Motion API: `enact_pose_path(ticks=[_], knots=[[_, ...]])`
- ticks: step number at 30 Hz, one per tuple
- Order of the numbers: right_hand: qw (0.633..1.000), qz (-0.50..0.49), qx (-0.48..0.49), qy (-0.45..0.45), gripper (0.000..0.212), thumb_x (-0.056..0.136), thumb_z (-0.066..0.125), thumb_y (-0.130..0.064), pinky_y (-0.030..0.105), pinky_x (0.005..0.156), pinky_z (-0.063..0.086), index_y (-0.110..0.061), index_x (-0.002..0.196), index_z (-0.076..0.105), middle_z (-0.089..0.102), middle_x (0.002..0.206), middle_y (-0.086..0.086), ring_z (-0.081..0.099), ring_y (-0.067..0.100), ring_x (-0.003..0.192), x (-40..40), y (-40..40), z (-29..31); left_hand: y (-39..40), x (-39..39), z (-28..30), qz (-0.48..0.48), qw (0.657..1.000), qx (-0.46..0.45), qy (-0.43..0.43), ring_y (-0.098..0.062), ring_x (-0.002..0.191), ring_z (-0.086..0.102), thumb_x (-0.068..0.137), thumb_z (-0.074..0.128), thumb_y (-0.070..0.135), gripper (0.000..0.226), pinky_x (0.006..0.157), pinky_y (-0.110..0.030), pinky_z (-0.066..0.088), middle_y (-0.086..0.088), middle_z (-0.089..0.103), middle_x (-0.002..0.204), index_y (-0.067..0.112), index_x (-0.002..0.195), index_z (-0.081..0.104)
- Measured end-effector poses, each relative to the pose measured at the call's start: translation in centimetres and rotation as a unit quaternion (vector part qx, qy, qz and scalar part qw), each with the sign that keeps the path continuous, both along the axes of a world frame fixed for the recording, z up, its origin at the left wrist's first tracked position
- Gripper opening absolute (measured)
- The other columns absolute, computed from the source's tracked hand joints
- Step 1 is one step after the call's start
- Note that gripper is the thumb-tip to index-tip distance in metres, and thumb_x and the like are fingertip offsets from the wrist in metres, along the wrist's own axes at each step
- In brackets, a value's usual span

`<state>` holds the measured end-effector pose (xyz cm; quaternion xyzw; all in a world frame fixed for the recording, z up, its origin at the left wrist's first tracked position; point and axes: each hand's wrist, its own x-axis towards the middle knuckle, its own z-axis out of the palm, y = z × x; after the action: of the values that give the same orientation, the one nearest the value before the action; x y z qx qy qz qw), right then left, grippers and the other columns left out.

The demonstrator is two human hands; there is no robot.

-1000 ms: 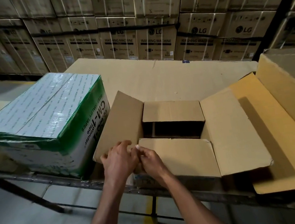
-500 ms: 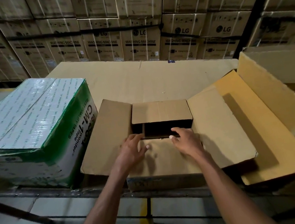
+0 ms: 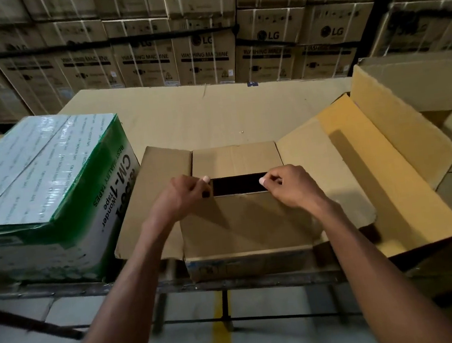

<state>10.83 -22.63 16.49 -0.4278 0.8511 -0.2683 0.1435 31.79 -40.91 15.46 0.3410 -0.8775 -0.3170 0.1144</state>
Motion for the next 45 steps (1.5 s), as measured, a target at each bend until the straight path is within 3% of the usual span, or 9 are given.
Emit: enact_pose_path(ticks=[3,7,12,17,23,31,33,37,45], knots=[[0.99,0.074,0.084,-0.083,0.02,0.101,0.064,-0.042,0.038,0.088,0.057,-0.027,0.104,0.077,0.077,0.1,-0.008,0.07,0.017,0.093,0.1,2.0,2.7,0.2,1.6,2.3,-0.059,0.995,0.079,0.0,-0.016,0.077,0.075,0.103,0.051,0.047,0.04,0.069,-0.037,0.061,0.002,0.079,0.084,0.019,0.1,0.079],[0.955,0.167,0.185,-0.161,0.022,0.102,0.064,-0.036,0.022,0.062,0.049,-0.027,0.119,0.073,0.079,0.099,-0.007,0.07,0.01,0.072,0.3,4.4,5.0,2.7,3.1,3.1,-0.129,0.974,0.175,-0.055,-0.014,0.064,0.07,0.096,0.061,0.044,0.033,0.057,-0.024,0.055,0.0,0.079,0.087,0.016,0.098,0.076],[0.93,0.2,0.244,-0.189,0.041,0.093,0.077,-0.032,0.022,0.069,0.056,-0.029,0.132,0.066,0.07,0.113,-0.003,0.071,0.011,0.085,1.7,5.1,1.8,5.9,3.0,-0.2,-0.17,0.944,0.207,-0.191,-0.008,0.077,0.07,0.089,0.074,0.041,0.047,0.07,-0.025,0.053,0.003,0.075,0.101,0.024,0.131,0.063],[0.923,0.186,0.275,-0.195,0.035,0.087,0.083,-0.035,0.036,0.085,0.062,-0.028,0.12,0.071,0.069,0.109,-0.005,0.073,0.017,0.092,3.3,6.0,-3.6,8.1,3.8,-4.9,-0.139,0.956,0.175,-0.189,-0.004,0.082,0.072,0.086,0.077,0.045,0.06,0.077,-0.028,0.058,0.007,0.073,0.096,0.025,0.139,0.057],[0.957,0.142,0.212,-0.137,0.018,0.091,0.077,-0.042,0.027,0.079,0.054,-0.028,0.103,0.074,0.065,0.101,-0.013,0.063,0.006,0.093,4.7,6.8,-6.4,9.2,3.9,-7.3,-0.098,0.981,0.086,-0.145,-0.003,0.08,0.073,0.091,0.07,0.047,0.069,0.083,-0.036,0.061,0.002,0.077,0.095,0.03,0.151,0.038],[0.957,0.164,0.191,-0.145,0.021,0.091,0.077,-0.042,0.027,0.083,0.055,-0.028,0.106,0.075,0.067,0.102,-0.013,0.064,0.005,0.096,3.8,7.4,-6.2,9.0,3.5,-8.4,-0.076,0.984,0.026,-0.158,-0.013,0.089,0.07,0.088,0.071,0.052,0.054,0.081,-0.041,0.061,-0.003,0.072,0.114,0.025,0.133,0.059],[0.961,0.158,0.178,-0.14,0.019,0.093,0.074,-0.043,0.033,0.087,0.058,-0.029,0.106,0.075,0.069,0.103,-0.013,0.065,0.006,0.094,3.3,7.0,-6.0,9.0,2.7,-8.5,-0.06,0.988,0.006,-0.143,-0.013,0.085,0.069,0.087,0.07,0.054,0.046,0.077,-0.039,0.061,-0.002,0.073,0.105,0.023,0.122,0.067],[0.974,0.139,0.152,-0.095,0.028,0.096,0.071,-0.043,0.032,0.086,0.057,-0.03,0.121,0.071,0.071,0.114,-0.006,0.065,0.007,0.093,1.7,4.4,-6.1,8.5,-0.7,-8.2,-0.014,0.996,-0.026,-0.086,-0.007,0.071,0.059,0.091,0.068,0.052,0.037,0.064,-0.031,0.052,0.009,0.061,0.08,0.023,0.114,0.07],[0.981,0.11,0.156,-0.026,0.061,0.096,0.072,-0.037,0.042,0.105,0.049,-0.026,0.151,0.049,0.052,0.154,0.006,0.054,0.028,0.135,-1.9,-3.3,-8.5,5.5,-6.7,-9.9,0.008,0.997,-0.023,-0.069,-0.02,0.107,0.064,0.096,0.066,0.042,0.041,0.087,-0.043,0.058,-0.005,0.065,0.126,0.018,0.129,0.065]])
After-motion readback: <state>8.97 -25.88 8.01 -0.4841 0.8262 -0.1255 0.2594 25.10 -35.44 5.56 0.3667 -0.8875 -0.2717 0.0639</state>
